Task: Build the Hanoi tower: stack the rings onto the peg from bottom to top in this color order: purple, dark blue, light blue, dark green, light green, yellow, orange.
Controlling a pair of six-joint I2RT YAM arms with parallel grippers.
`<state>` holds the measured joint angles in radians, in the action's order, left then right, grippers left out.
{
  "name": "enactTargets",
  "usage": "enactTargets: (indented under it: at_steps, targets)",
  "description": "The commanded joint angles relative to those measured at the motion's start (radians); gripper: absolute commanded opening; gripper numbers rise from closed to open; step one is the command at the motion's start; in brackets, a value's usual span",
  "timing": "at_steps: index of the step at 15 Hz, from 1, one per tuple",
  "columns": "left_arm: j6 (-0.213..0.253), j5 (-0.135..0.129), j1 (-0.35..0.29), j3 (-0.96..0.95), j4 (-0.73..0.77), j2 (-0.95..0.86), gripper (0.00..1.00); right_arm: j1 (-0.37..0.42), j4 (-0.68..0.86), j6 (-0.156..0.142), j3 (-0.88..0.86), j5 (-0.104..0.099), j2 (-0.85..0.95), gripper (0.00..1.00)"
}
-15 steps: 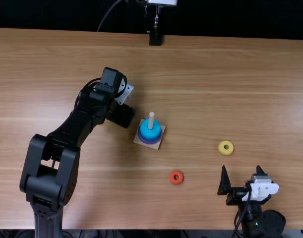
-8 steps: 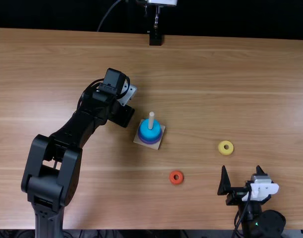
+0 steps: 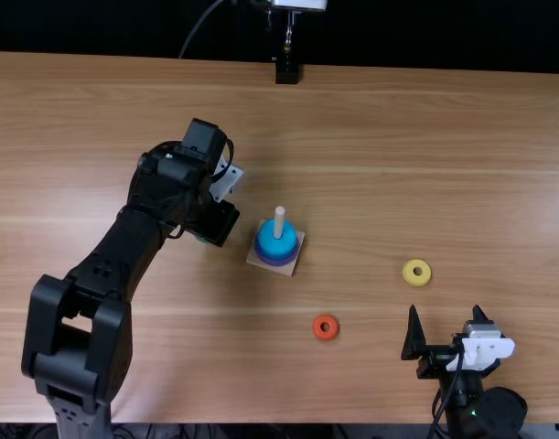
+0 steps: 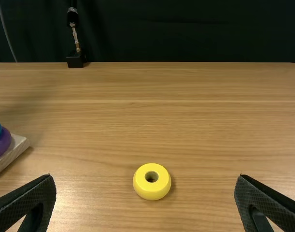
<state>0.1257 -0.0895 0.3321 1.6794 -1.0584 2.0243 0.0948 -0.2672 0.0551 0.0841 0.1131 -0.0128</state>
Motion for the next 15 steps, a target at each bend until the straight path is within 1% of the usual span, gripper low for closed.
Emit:
enactTargets:
  at_steps: [1, 4, 5, 6, 7, 8, 10, 13, 15]
  targets:
    - [-0.004, -0.006, -0.005, 0.078, -0.052, -0.079, 0.00, 0.011, -0.058, 0.009, -0.067, 0.012, 0.013, 1.00]
    - [-0.013, -0.014, 0.007, 0.206, -0.155, -0.096, 0.00, 0.011, -0.058, 0.009, -0.067, 0.012, 0.013, 1.00]
    - [-0.037, -0.014, 0.010, 0.261, -0.190, -0.095, 0.00, 0.011, -0.058, 0.007, -0.067, 0.012, 0.013, 1.00]
    - [-0.078, -0.014, 0.024, 0.312, -0.228, -0.093, 0.00, 0.011, -0.058, 0.009, -0.069, 0.012, 0.013, 1.00]
    - [-0.107, -0.019, 0.035, 0.361, -0.258, -0.091, 0.00, 0.011, -0.058, 0.007, -0.069, 0.012, 0.013, 1.00]
    - [-0.118, -0.023, 0.044, 0.411, -0.267, -0.088, 0.00, 0.011, -0.058, 0.009, -0.069, 0.012, 0.013, 1.00]
    - [-0.124, -0.025, 0.074, 0.505, -0.278, -0.073, 0.00, 0.011, -0.058, 0.009, -0.067, 0.012, 0.013, 1.00]
    - [-0.196, -0.025, 0.119, 0.591, -0.296, -0.018, 0.00, 0.011, -0.058, 0.009, -0.069, 0.012, 0.013, 1.00]
    - [-0.197, -0.025, 0.145, 0.606, -0.296, -0.001, 0.00, 0.011, -0.058, 0.007, -0.069, 0.012, 0.013, 1.00]
